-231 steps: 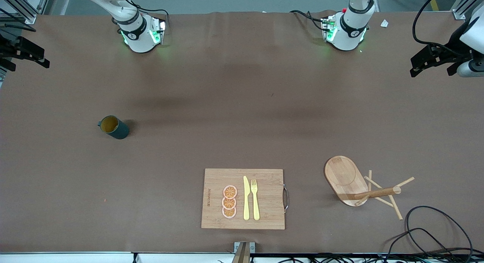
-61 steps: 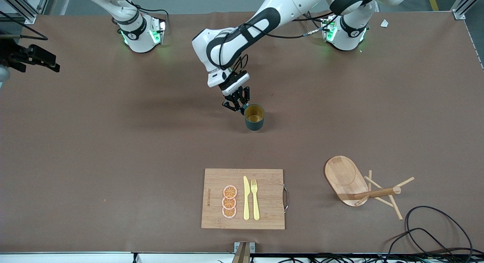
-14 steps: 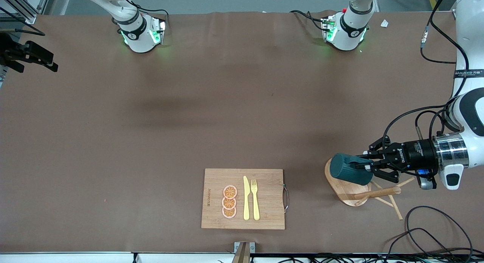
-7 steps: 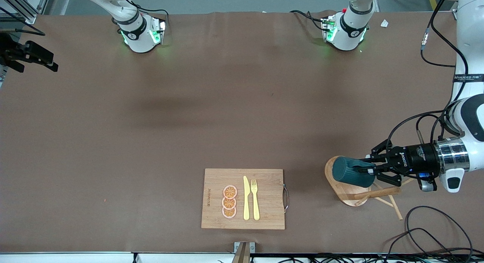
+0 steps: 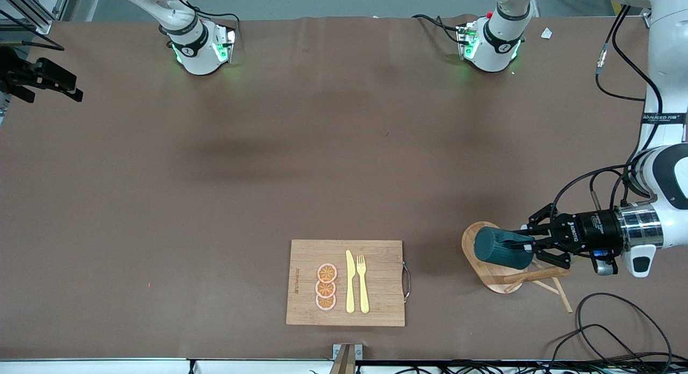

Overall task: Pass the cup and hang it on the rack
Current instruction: 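Tilt the mug and hook its handle onto a rack peg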

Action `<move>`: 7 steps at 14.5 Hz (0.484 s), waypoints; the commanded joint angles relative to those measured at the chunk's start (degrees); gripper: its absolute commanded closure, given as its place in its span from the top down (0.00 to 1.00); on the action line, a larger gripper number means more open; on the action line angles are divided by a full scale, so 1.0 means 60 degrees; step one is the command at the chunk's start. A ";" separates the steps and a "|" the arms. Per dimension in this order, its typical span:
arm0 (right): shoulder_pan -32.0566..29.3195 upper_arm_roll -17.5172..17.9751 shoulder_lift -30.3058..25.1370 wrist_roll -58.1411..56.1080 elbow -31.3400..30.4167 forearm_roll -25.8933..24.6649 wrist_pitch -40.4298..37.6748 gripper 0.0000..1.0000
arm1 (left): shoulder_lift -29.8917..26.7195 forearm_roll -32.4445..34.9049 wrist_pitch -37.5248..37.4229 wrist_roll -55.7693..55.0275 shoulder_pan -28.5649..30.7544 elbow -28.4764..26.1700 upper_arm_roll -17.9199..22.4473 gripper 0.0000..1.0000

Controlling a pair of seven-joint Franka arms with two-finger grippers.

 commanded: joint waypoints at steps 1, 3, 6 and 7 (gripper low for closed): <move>-0.0001 0.0008 -0.0263 0.0088 -0.0243 0.0081 0.0024 1.00 | 0.0173 -0.0229 -0.0013 0.0183 0.0186 0.0148 -0.0068 0.00; 0.0014 0.0008 -0.0263 0.0059 -0.0243 0.0081 0.0053 1.00 | 0.0233 -0.0229 -0.0013 0.0314 0.0245 0.0148 -0.0053 0.00; -0.0001 0.0022 -0.0263 0.0059 -0.0243 0.0081 0.0082 1.00 | 0.0291 -0.0229 -0.0013 0.0329 0.0318 0.0148 -0.0024 0.00; 0.0014 0.0022 -0.0263 0.0059 -0.0243 0.0081 0.0097 1.00 | 0.0306 -0.0229 -0.0013 0.0344 0.0348 0.0134 -0.0024 0.00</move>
